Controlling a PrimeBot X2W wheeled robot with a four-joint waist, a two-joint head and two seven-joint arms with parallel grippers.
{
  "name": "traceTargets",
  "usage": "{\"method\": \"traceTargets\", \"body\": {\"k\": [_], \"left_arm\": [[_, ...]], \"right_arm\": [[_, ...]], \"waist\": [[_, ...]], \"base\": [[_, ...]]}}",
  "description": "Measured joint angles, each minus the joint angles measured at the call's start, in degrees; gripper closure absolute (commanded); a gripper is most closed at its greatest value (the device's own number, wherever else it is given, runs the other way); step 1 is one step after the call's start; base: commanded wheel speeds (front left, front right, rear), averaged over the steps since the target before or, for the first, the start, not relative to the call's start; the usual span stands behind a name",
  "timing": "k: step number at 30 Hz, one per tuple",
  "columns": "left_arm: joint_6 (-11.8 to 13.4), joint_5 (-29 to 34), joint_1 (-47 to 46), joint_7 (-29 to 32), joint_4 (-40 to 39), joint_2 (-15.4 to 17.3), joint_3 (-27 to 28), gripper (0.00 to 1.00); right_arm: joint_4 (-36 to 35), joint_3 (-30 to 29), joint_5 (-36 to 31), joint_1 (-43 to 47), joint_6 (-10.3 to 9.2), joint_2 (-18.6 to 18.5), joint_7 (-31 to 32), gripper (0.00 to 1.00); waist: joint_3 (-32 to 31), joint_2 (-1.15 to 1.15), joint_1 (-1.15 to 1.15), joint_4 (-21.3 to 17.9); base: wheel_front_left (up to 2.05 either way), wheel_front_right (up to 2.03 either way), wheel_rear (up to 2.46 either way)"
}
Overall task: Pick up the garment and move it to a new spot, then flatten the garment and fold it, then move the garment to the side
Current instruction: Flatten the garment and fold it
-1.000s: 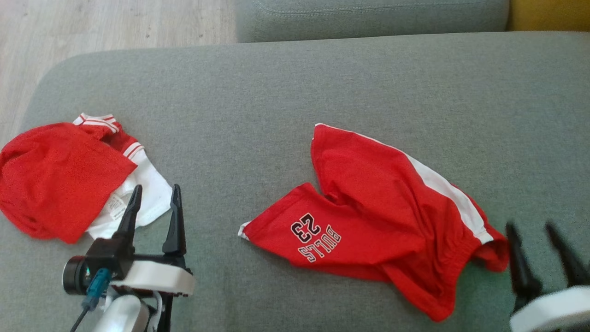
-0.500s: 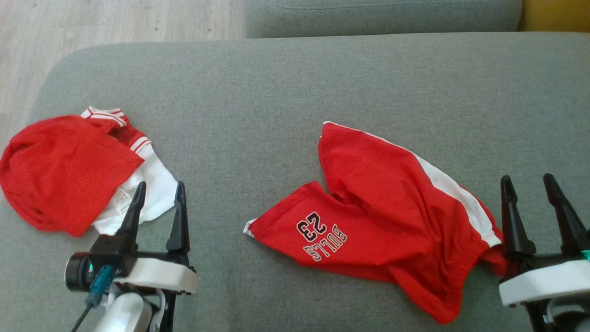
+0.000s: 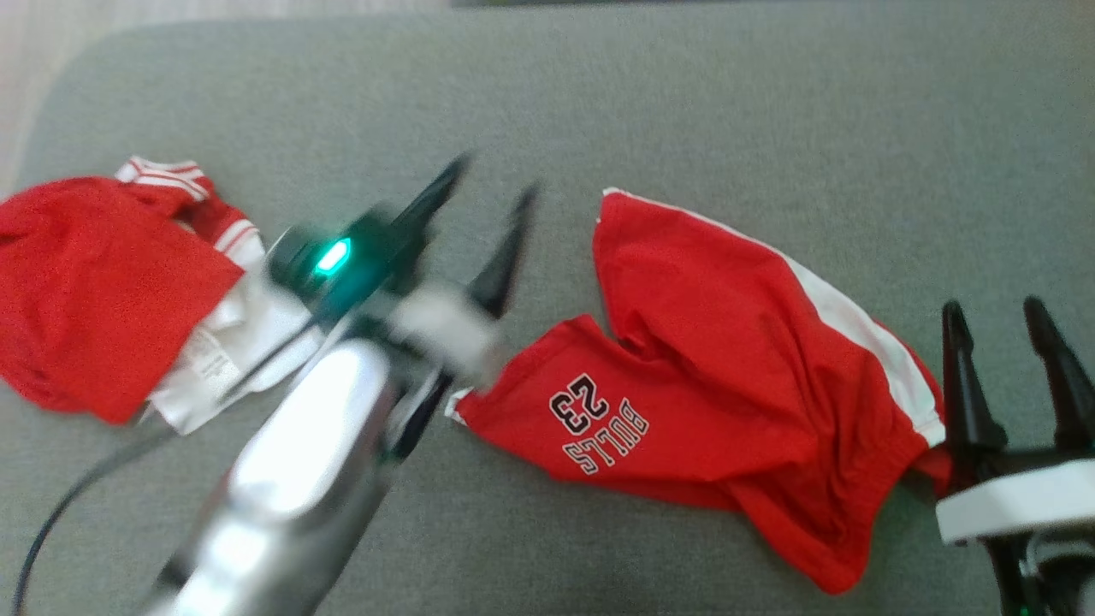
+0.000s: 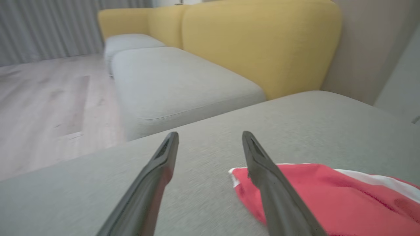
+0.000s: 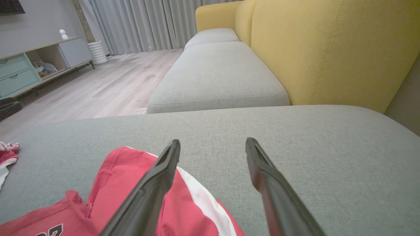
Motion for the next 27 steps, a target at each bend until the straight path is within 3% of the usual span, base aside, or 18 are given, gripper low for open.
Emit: {"method": "traceTargets", "body": {"k": [4, 7, 15, 26, 27], "left_arm": [[-3.6, -0.2, -10.0, 6.7, 8.2, -5.0, -3.7, 0.00], [-5.0, -1.5, -14.1, 9.3, 15.6, -6.9, -5.2, 0.00], [-6.5, -6.1, -21.6, 10.6, 30.8, -7.7, -8.5, 0.00], [-7.0, -15.3, -25.5, 12.6, 35.0, -7.9, -17.9, 0.00], [-7.0, -15.7, -26.0, 12.6, 35.5, -7.9, -18.4, 0.14]], "right_arm": [[-0.2, 0.4, -0.1, -2.4, 0.00, 0.0, 0.1, 0.00], [-0.1, 0.7, -0.1, -3.2, 0.00, 0.0, 0.1, 0.00], [1.5, 1.3, 0.3, -4.3, 0.00, 0.0, 0.1, 0.00], [3.5, 1.4, 1.2, -5.6, 0.00, 0.0, 0.7, 0.00], [3.7, 1.5, 1.2, -5.6, 0.00, 0.0, 1.3, 0.00]], "waist": [[3.0, 0.00, 0.01, -0.9], [5.0, 0.00, 0.01, -2.0], [8.1, 0.00, 0.00, -5.4], [10.4, 0.00, -0.01, -7.9], [10.5, 0.00, -0.01, -8.0]], "base": [[0.00, 0.00, 0.00], [0.00, 0.00, 0.00], [0.00, 0.00, 0.00], [0.00, 0.00, 0.00], [0.00, 0.00, 0.00]]}}
